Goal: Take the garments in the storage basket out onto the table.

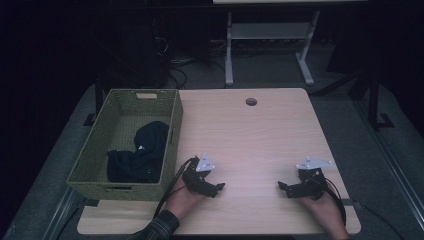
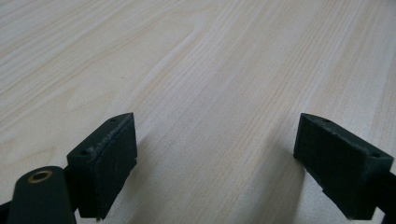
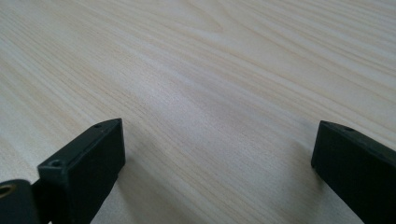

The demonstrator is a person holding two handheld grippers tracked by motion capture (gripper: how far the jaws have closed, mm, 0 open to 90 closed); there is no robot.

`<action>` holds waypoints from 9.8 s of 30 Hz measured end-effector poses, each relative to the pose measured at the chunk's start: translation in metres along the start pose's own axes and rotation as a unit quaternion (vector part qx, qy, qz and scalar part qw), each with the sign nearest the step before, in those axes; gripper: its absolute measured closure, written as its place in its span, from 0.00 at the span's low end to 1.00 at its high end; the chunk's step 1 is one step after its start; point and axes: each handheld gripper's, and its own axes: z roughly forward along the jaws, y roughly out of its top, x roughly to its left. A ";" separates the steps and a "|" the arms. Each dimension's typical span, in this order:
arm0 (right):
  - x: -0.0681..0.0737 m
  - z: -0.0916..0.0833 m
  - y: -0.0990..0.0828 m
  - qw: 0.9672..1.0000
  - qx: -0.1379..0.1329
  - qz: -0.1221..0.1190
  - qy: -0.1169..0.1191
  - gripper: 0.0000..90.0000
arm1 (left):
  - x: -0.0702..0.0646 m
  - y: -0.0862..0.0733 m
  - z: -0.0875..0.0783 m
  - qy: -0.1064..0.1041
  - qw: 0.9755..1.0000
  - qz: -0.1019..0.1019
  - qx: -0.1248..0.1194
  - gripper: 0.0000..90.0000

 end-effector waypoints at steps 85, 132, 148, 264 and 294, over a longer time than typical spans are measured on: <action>0.002 -0.001 -0.001 1.000 0.000 0.004 -0.001 0.03 | 0.011 0.044 -0.042 -0.058 0.998 -0.020 -0.029 0.16; 0.002 -0.001 -0.001 1.000 0.000 0.004 -0.001 0.03 | 0.023 0.080 -0.074 -0.051 0.998 0.002 -0.021 0.16; 0.001 -0.001 -0.001 1.000 -0.001 0.001 -0.001 0.02 | 0.033 0.089 -0.088 -0.051 0.999 0.003 0.002 0.16; 0.002 0.001 0.001 1.000 -0.001 -0.005 0.007 0.02 | 0.126 0.014 -0.177 0.085 0.987 -0.106 0.089 0.16; 0.002 0.001 0.001 1.000 0.000 -0.005 0.007 0.02 | 0.130 -0.003 -0.138 0.078 0.978 -0.092 0.169 0.16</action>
